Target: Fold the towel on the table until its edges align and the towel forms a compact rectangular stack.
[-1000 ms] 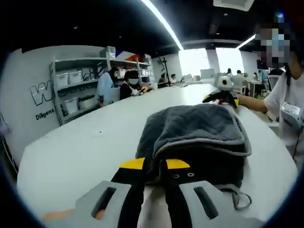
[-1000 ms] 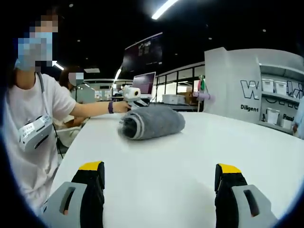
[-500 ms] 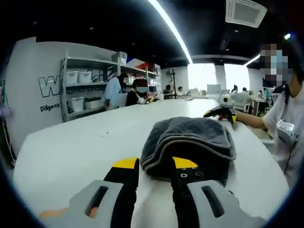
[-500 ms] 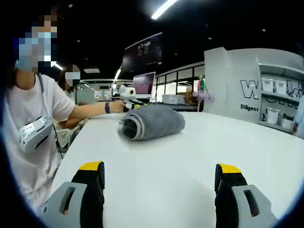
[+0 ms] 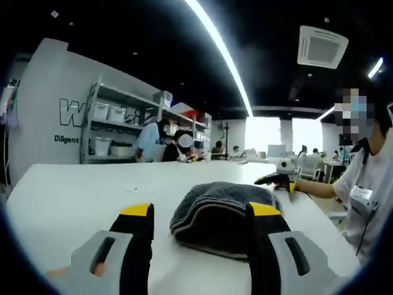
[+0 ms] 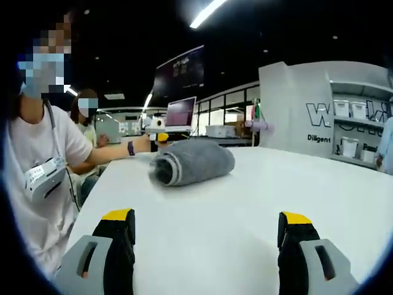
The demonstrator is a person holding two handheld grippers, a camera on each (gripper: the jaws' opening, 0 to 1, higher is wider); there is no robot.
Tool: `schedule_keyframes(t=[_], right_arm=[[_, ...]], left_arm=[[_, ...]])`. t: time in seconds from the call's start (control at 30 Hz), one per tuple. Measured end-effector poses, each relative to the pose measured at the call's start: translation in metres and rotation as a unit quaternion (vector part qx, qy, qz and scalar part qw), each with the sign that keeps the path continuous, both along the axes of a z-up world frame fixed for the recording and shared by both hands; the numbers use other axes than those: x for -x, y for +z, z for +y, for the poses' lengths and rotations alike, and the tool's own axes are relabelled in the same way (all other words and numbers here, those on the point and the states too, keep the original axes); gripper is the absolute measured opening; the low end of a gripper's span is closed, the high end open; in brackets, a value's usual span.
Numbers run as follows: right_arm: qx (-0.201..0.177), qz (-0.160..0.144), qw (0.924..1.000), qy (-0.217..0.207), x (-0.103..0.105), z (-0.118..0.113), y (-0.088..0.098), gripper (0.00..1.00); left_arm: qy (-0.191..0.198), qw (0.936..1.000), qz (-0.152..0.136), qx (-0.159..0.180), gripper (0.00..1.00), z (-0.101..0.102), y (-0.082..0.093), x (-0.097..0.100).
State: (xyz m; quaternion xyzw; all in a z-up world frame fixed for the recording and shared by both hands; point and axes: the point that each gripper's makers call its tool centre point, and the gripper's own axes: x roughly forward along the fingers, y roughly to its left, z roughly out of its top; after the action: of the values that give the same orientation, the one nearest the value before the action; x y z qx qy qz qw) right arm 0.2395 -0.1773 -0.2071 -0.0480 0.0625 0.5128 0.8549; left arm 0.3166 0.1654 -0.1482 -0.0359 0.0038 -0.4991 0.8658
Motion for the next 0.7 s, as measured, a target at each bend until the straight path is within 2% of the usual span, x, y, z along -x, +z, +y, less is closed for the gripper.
schedule_keyframes(t=[0.17, 0.3, 0.43, 0.53, 0.7], right_arm=[[-0.002, 0.004, 1.0000, -0.003, -0.002, 0.001, 0.000, 0.99], [-0.005, 0.008, 0.9999, -0.006, -0.004, 0.003, 0.001, 0.99], [-0.007, 0.011, 0.9998, -0.014, -0.007, 0.004, 0.000, 0.99], [-0.008, 0.011, 0.9997, -0.019, -0.009, 0.005, 0.000, 0.99], [-0.006, 0.011, 0.9996, -0.026, -0.010, 0.010, 0.000, 0.99]], left_arm=[[-0.025, 0.9997, 0.004, -0.004, 0.77, -0.016, -0.003, 0.014], [-0.036, 0.9990, 0.001, -0.028, 0.84, -0.026, -0.011, 0.022], [-0.047, 0.9980, 0.023, -0.037, 0.92, -0.032, -0.023, 0.027], [-0.051, 0.9970, 0.040, -0.044, 0.95, -0.036, -0.032, 0.027], [-0.062, 0.9951, 0.040, -0.065, 0.99, -0.042, -0.038, 0.031]])
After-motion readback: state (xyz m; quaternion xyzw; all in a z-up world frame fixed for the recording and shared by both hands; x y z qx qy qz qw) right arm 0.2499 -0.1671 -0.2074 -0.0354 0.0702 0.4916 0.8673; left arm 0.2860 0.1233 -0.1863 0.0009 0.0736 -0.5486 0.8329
